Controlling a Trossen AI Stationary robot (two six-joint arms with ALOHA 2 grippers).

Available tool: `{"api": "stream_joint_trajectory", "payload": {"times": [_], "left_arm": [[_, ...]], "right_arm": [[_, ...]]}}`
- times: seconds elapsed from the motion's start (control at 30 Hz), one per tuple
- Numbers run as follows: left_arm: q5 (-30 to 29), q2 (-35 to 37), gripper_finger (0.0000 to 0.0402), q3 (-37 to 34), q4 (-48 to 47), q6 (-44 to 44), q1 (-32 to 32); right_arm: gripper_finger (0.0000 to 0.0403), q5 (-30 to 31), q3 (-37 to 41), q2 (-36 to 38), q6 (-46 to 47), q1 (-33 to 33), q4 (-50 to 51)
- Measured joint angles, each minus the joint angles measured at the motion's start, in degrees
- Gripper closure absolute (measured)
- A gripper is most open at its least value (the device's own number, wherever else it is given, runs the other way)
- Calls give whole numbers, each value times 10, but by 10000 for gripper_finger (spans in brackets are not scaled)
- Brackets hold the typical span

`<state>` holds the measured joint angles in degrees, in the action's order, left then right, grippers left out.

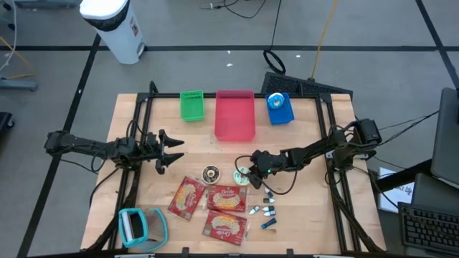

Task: Pick & Place Food Item
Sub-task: Put the light green doughnut into the blue bin

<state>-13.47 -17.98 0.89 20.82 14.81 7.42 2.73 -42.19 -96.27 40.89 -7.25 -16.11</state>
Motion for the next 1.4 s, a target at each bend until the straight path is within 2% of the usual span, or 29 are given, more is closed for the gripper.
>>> {"api": "stream_joint_trajectory", "payload": {"times": [0.33, 0.57, 1.07, 1.4], "left_arm": [[0, 0, 133, 0, 0, 0, 0], [0, 0, 133, 0, 0, 0, 0], [0, 0, 133, 0, 0, 0, 0], [0, 0, 133, 0, 0, 0, 0]], "right_arm": [[346, 0, 0, 5, -46, 1, -14], [393, 0, 0, 53, -93, 14, -13], [392, 1, 0, 181, -180, 41, 54], [392, 4, 0, 263, -240, 99, 118]]}}
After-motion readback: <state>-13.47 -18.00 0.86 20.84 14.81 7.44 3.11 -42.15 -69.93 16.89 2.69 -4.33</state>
